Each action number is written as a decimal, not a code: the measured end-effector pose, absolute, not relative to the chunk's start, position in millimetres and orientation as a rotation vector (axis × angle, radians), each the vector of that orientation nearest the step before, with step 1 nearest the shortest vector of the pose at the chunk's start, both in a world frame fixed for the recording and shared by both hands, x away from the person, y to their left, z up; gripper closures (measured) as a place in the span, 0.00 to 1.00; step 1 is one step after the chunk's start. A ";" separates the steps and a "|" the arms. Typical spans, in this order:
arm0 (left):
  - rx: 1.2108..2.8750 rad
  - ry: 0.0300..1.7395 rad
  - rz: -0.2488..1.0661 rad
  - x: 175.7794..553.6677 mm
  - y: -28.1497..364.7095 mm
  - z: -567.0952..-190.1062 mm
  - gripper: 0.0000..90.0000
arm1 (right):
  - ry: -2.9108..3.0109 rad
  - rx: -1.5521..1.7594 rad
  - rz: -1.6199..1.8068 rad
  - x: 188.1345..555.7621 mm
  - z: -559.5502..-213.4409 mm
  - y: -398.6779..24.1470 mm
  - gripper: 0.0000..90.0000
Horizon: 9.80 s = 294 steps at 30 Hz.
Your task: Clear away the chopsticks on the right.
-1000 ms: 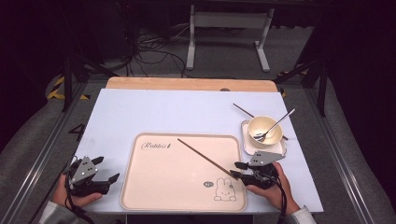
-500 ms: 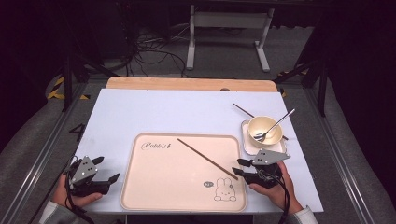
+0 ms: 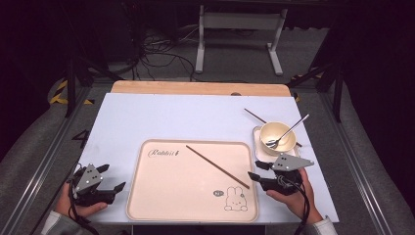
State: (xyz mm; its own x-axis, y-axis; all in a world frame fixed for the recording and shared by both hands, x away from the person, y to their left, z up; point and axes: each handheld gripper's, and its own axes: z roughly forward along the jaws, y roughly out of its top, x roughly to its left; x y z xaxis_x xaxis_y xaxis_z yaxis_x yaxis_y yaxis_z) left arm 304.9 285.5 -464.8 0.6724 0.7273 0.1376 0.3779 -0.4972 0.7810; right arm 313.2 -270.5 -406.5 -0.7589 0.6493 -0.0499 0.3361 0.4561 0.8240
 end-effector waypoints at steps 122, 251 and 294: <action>2.139 0.853 0.573 307.3 287.6 -466.2 0.19 | 1.782 1.449 1.205 380.9 -405.1 -446.6 0.94; 2.046 0.892 0.676 293.4 300.2 -462.0 0.24 | 2.457 0.858 1.190 345.5 -425.2 -244.0 0.94; 2.049 0.903 0.676 280.3 302.9 -461.9 0.23 | 2.686 0.559 1.014 432.4 -437.6 -97.5 1.00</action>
